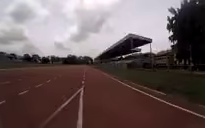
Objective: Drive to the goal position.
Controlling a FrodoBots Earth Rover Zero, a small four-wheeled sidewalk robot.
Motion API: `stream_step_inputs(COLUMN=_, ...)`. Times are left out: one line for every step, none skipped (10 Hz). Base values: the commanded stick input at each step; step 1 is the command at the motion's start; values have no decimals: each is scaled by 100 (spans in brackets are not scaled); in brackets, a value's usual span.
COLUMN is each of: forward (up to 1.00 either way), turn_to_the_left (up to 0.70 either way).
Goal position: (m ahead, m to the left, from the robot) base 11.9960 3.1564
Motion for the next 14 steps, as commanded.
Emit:
stream_step_inputs(forward=70, turn_to_the_left=0)
stream_step_inputs(forward=70, turn_to_the_left=0)
stream_step_inputs(forward=70, turn_to_the_left=0)
stream_step_inputs(forward=70, turn_to_the_left=0)
stream_step_inputs(forward=70, turn_to_the_left=0)
stream_step_inputs(forward=70, turn_to_the_left=0)
stream_step_inputs(forward=70, turn_to_the_left=0)
stream_step_inputs(forward=70, turn_to_the_left=0)
stream_step_inputs(forward=70, turn_to_the_left=0)
stream_step_inputs(forward=70, turn_to_the_left=0)
stream_step_inputs(forward=70, turn_to_the_left=0)
stream_step_inputs(forward=70, turn_to_the_left=0)
stream_step_inputs(forward=70, turn_to_the_left=0)
stream_step_inputs(forward=70, turn_to_the_left=0)
